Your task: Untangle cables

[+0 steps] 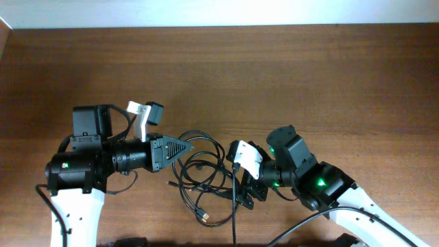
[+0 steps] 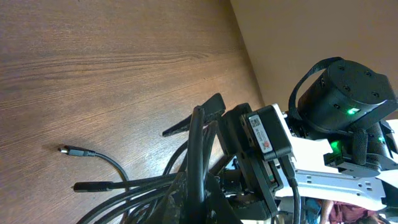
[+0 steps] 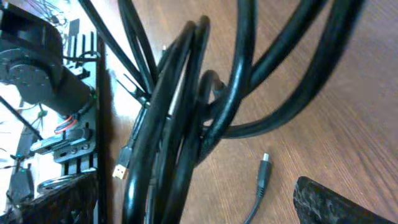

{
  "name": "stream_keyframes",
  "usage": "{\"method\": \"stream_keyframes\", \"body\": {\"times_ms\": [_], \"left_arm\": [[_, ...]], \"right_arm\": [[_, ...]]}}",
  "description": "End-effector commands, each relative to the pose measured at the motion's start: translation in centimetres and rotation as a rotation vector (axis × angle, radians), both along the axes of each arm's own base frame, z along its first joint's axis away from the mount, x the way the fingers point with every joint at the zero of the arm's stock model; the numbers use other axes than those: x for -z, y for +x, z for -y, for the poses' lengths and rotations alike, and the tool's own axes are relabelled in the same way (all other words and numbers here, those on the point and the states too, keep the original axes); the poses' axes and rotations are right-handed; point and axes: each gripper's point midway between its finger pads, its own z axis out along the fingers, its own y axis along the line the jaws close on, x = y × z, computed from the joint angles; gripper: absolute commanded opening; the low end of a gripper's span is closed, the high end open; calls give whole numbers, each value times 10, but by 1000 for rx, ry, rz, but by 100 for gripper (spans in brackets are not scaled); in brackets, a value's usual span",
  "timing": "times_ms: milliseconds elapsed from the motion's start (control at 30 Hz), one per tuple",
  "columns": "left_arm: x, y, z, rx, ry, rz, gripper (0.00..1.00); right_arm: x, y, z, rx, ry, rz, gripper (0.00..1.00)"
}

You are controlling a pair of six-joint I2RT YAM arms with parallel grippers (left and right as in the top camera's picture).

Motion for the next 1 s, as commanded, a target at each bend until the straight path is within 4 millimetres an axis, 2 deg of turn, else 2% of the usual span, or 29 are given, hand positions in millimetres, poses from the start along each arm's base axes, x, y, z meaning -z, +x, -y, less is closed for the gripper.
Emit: {"method": "stream_keyframes", "body": {"times_ms": [0,33,100,267,300,367,433,533,667,733,833,967], "left_arm": [[-8,-3,4,30,-28,26,0],[-7,-3,4,30,-23,30,0],[-4,-1,2,20,-4,28,0],[24,6,-20,-78,179,-23,0],[32,3,-26,-97,222,-52,0],[34,2,-26,-100,230,-63,0],[45,3,-38,-139,311,-84,0],[66,5,-72,-366,450,-246,0],[73,6,-88,-522,470,-350,0],[74,4,-88,-522,475,-359,0],[76,-2,-88,-516,481,-383,0],[77,-3,-88,-515,484,-388,0]], "right_arm": [[-3,-6,-4,-34,20,-13,43],[-3,-6,-4,-34,20,-12,4],[-3,-6,-4,-34,20,-12,4],[-8,-2,-7,-35,42,12,4],[-15,-1,-11,-46,72,31,4],[-35,1,-18,-58,149,60,4],[-56,4,-22,-47,217,102,4],[-80,0,-19,-45,273,154,4],[-113,-11,-9,-42,341,242,4],[-132,-7,-2,27,381,274,4],[-157,16,18,260,432,292,4],[-165,54,53,635,490,199,4]]}}
